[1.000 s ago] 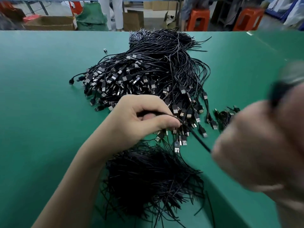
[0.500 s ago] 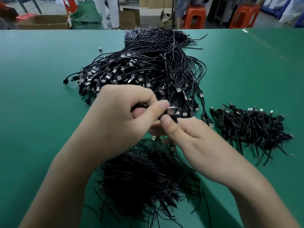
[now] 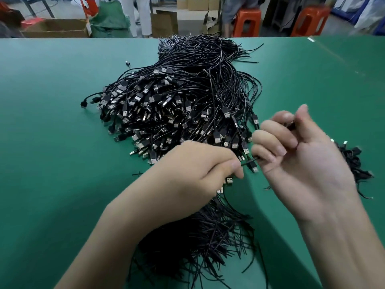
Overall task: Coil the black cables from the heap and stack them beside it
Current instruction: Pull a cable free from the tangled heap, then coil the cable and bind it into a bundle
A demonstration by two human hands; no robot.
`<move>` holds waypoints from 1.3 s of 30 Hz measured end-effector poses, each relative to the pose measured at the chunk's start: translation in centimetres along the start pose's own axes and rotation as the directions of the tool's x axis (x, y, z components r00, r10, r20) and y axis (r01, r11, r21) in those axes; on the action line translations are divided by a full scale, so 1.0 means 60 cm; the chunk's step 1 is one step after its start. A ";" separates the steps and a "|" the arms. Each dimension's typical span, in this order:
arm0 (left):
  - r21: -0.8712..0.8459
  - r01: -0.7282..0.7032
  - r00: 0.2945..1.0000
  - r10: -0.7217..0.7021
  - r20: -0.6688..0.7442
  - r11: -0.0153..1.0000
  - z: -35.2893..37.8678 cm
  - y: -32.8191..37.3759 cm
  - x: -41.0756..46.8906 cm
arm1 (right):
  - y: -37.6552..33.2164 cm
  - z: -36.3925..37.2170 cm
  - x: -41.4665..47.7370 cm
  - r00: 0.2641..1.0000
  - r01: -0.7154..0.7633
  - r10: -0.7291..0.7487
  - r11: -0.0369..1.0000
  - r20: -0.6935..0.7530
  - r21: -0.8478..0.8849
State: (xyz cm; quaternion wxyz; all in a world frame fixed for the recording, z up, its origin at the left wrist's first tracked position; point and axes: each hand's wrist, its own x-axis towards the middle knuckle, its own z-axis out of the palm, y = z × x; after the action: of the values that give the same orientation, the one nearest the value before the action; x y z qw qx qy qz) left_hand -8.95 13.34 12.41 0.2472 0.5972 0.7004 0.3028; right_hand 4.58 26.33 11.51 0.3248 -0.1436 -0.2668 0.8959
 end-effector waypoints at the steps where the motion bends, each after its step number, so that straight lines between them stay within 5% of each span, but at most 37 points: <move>1: -0.018 -0.025 0.999 0.024 -0.039 1.000 -0.003 -0.002 0.000 | -0.005 -0.002 -0.001 0.999 0.000 0.000 1.000 0.044 -0.017; 6: -0.089 -0.090 0.984 0.074 -0.162 0.992 -0.013 -0.012 -0.004 | 0.001 0.004 -0.004 0.983 0.115 -0.066 0.948 0.169 -0.297; 9: -0.164 -0.169 0.943 0.111 -0.315 0.972 -0.016 -0.007 -0.001 | 0.017 0.002 -0.010 0.958 0.246 -0.086 0.731 0.272 -0.636; 12: -0.271 -0.281 0.929 0.190 -0.318 0.920 -0.016 0.001 -0.001 | 0.033 0.006 -0.014 0.945 0.266 0.031 0.515 0.327 -0.815; 17: -0.397 -0.310 0.921 0.168 -0.352 0.864 -0.021 -0.005 -0.004 | 0.041 0.016 -0.020 0.927 0.263 0.180 0.312 0.329 -0.913; 26: -0.508 -0.424 0.846 0.128 -0.517 0.750 -0.010 -0.007 0.002 | 0.043 0.020 -0.024 0.916 0.320 0.174 0.226 0.362 -0.920; 28: -0.557 -0.412 0.861 0.108 -0.497 0.721 -0.003 -0.007 0.007 | 0.042 0.016 -0.022 0.912 0.320 0.163 0.294 0.377 -0.901; 34: -0.576 -0.214 0.976 0.155 -0.151 0.789 0.003 -0.022 0.010 | 0.038 0.022 -0.020 0.945 0.258 -0.092 0.801 0.314 -0.541; 39: -0.414 -0.123 0.991 0.131 -0.009 0.902 0.001 -0.039 0.010 | -0.002 0.029 -0.020 0.968 0.144 -0.093 0.965 0.232 -0.217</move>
State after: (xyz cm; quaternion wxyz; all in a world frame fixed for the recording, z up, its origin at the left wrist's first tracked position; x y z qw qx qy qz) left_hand -10.61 13.72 10.70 0.3542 0.5785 0.5778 0.4539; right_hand 4.81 24.96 13.10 0.3275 -0.0642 -0.4124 0.8477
